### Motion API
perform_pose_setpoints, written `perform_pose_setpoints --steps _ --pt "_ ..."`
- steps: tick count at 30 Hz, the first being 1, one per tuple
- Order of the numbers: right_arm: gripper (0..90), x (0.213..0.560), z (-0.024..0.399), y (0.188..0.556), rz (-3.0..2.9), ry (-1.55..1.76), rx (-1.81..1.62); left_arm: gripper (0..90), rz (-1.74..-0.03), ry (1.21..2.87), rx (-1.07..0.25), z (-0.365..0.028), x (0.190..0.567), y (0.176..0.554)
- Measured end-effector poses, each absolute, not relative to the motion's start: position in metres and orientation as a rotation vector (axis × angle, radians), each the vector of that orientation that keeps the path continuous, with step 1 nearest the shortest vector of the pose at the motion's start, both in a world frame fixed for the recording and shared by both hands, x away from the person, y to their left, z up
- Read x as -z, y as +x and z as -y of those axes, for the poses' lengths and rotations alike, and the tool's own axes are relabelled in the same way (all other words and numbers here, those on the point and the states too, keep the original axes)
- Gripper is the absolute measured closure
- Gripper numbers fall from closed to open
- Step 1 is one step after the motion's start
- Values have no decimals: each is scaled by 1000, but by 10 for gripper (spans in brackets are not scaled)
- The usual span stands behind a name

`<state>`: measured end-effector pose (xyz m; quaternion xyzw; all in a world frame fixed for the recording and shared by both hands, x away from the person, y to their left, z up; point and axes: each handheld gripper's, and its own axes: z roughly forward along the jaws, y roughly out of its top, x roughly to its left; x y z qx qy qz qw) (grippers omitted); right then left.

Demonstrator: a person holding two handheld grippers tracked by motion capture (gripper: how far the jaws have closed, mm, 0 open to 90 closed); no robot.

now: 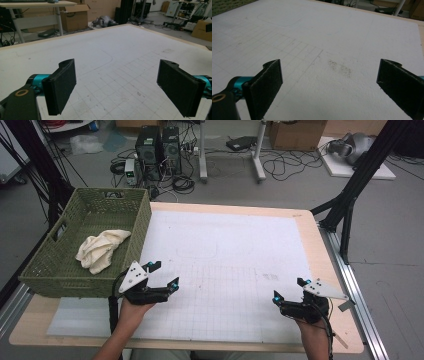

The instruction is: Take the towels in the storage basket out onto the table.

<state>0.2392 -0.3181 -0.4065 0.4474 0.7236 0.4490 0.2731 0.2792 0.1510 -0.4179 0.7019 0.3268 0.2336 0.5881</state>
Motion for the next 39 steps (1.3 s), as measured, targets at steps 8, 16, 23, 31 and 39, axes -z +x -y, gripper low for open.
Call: perform_pose_setpoints --steps 8,16,23,31,39 --pt "56 406 319 240 -1942 1225 -1212 162 -761 1634 -534 -150 417 280" --pt "56 405 319 238 -1956 1191 -1195 162 -735 1659 -514 -147 414 279" --pt "56 403 318 235 -1947 1174 -1201 162 -740 1667 -512 -147 410 275" --pt "56 403 315 235 -1965 1183 -1203 172 -715 1676 -508 -150 399 276" --pt "56 404 317 233 -1968 1180 -1194 172 -687 1626 -527 -158 380 277"
